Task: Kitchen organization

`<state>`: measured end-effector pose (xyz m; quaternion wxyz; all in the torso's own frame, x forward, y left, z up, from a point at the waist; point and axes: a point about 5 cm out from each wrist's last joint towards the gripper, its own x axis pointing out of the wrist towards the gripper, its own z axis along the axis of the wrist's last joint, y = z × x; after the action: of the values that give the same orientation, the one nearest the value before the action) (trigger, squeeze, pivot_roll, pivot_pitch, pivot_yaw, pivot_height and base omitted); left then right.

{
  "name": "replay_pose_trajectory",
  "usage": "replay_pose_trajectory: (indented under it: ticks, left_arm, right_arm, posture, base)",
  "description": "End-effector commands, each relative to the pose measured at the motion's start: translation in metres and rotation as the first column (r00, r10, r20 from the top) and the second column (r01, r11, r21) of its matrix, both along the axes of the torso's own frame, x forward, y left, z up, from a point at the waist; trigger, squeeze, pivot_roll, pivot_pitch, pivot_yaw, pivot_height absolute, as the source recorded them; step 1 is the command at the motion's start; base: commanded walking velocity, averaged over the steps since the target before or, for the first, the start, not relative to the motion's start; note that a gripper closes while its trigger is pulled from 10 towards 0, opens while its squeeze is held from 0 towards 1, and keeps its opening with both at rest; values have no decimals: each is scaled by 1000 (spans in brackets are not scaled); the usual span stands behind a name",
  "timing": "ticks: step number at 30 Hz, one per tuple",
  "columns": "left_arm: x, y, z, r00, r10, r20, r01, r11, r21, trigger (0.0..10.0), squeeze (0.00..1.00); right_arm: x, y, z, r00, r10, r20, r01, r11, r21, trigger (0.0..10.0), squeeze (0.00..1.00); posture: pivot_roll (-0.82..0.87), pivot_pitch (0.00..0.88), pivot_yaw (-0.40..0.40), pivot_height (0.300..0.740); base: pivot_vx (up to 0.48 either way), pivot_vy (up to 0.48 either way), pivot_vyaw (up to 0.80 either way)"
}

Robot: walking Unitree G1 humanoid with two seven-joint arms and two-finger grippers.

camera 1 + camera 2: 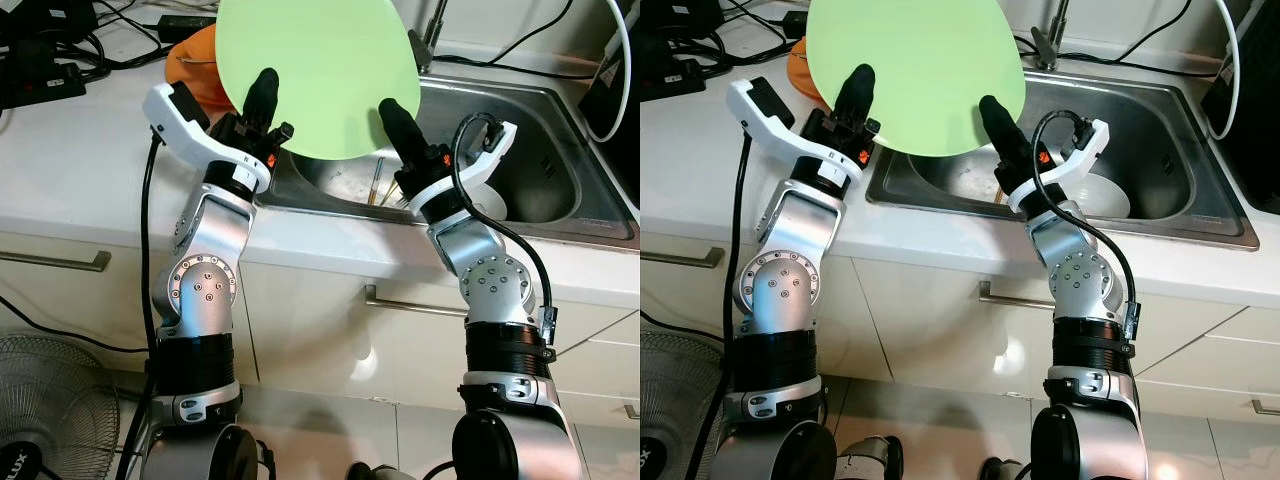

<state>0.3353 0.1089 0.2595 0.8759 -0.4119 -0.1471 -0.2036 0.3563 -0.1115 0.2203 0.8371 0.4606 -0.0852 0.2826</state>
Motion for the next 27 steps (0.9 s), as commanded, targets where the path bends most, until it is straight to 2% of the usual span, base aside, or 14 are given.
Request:
replay_pose_trajectory:
  ticks: [1,13,17,25,26,27]
  left_arm:
    - [0,-4,-3,999,-54,-5,54,998,-24,10000,0]
    - [1,-5,-4,993,-114,-6,113,990,-86,10000,0]
    - [0,-7,1,990,-140,14,141,985,-102,10000,0]
    - [0,-5,0,991,-133,13,133,986,-100,10000,0]
    - [0,-5,0,991,-132,12,132,986,-99,10000,0]
    - [0,-4,-1,991,-131,10,131,987,-98,10000,0]
  right_arm:
    - [0,-3,7,999,-18,26,17,1000,21,10000,0]
    - [0,-3,6,1000,-15,24,15,1000,18,10000,0]
    - [1,-2,5,1000,-16,20,16,1000,13,10000,0]
    - [2,-3,4,999,-35,10,35,999,4,10000,0]
    - [2,-3,4,999,-40,6,40,999,3,4667,0]
    - [3,-4,3,999,-44,2,44,999,3,0,0]
  posture:
    - [168,111,-26,740]
    - [167,112,-27,740]
    - [170,112,-27,740]
    - [169,112,-27,740]
    - [169,112,-27,740]
    - [169,111,-27,740]
  base:
    - [0,0,0]
    - [0,0,0]
    - [0,0,0]
    - [0,0,0]
    - [0,0,0]
    - [0,0,0]
